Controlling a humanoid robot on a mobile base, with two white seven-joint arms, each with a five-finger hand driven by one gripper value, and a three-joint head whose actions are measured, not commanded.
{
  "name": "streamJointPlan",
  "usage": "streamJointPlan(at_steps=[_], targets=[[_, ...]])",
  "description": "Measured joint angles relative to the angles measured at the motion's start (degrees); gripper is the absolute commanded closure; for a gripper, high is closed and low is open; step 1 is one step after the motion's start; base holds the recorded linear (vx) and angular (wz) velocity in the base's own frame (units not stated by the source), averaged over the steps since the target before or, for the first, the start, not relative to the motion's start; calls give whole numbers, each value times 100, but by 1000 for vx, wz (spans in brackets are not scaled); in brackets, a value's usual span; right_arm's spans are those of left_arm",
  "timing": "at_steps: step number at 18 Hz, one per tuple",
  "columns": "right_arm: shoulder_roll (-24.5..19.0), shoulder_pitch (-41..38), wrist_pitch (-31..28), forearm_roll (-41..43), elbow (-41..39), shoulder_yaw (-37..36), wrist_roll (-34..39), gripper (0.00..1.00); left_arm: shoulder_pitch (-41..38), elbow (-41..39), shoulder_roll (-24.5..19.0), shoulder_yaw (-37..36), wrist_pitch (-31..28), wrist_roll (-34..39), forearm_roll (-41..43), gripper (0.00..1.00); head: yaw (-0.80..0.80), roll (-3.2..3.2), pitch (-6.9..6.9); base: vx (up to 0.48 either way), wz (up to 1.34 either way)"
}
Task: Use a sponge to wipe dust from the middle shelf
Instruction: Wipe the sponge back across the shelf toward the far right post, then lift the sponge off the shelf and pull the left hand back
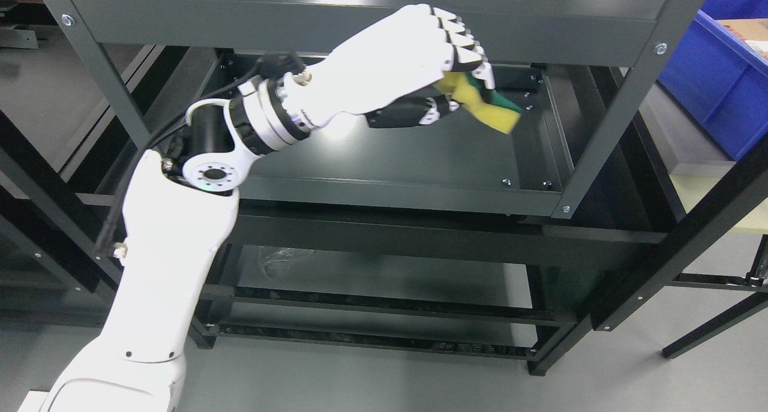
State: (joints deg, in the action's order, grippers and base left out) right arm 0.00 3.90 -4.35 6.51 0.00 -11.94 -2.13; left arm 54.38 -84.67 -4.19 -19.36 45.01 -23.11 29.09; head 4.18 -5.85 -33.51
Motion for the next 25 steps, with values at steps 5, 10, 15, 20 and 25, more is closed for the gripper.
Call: streamJointPlan(at_steps=[5, 10, 15, 20, 25], targets=[[0, 0, 0, 0, 0, 0, 0, 0, -265, 49, 165, -545, -112, 944, -199, 100, 0, 0, 0, 0, 0], [0, 0, 0, 0, 0, 0, 0, 0, -1599, 92, 266, -762, -1390, 1373, -1261, 99, 0, 0, 0, 0, 0], [0, 0, 0, 0, 0, 0, 0, 0, -2565, 40, 326, -364, -2538, 1896, -2220, 100, 0, 0, 0, 0, 0], [0, 2, 0, 0, 0, 0, 0, 0, -3019, -360, 363, 499, -3749, 1976, -2837, 100, 0, 0, 0, 0, 0], [0, 2, 0, 0, 0, 0, 0, 0, -3263, -702, 385, 1247, -3934, 1920, -3051, 100, 0, 0, 0, 0, 0]])
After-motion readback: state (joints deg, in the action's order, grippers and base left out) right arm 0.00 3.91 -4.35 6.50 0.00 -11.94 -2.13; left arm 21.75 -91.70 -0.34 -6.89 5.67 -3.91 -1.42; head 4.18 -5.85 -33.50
